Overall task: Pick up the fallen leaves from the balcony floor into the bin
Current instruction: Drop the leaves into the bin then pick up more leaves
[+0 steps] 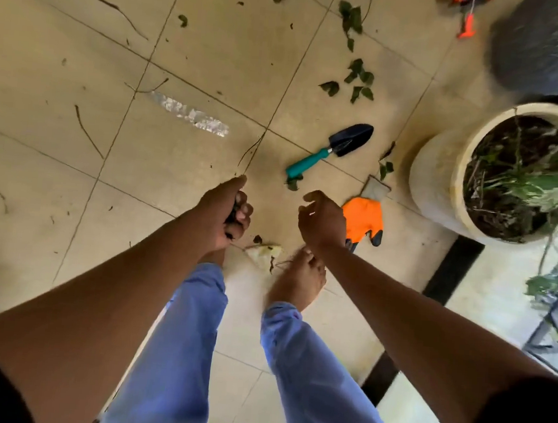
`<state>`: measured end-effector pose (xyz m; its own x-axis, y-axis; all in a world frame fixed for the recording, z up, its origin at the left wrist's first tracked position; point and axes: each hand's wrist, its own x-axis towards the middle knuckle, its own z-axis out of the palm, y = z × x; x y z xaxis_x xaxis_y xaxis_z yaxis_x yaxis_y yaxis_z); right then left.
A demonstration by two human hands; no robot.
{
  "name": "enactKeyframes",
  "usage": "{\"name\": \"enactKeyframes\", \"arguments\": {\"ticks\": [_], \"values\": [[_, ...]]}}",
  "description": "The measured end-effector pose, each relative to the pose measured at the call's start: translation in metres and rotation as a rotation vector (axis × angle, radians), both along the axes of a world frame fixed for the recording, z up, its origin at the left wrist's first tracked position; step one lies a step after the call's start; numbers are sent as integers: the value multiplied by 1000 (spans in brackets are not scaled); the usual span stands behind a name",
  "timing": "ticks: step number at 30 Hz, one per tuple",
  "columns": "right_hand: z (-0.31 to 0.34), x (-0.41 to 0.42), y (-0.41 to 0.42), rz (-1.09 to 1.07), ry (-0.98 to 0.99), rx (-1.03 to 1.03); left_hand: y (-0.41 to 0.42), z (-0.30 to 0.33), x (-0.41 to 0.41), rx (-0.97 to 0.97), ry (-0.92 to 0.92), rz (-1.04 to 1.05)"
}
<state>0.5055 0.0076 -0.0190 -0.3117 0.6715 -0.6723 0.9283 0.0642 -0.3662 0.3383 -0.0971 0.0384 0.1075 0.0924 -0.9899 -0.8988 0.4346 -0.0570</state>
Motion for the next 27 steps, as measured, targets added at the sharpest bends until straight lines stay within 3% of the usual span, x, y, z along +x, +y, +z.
{"name": "enactKeyframes", "arguments": {"ticks": [5,10,19,27], "values": [[-84,-25,5,-75,-67,25,-23,-47,-12,-3,47,-54],[-120,-45,0,-159,-60,82,-38,-80,-19,-10,77,-137],[-101,-12,15,-187,-154,95,-23,-78,-15,23,-13,-191],[-78,13,114,-370,-178,299,17,-78,-11,60,2,-278]]}}
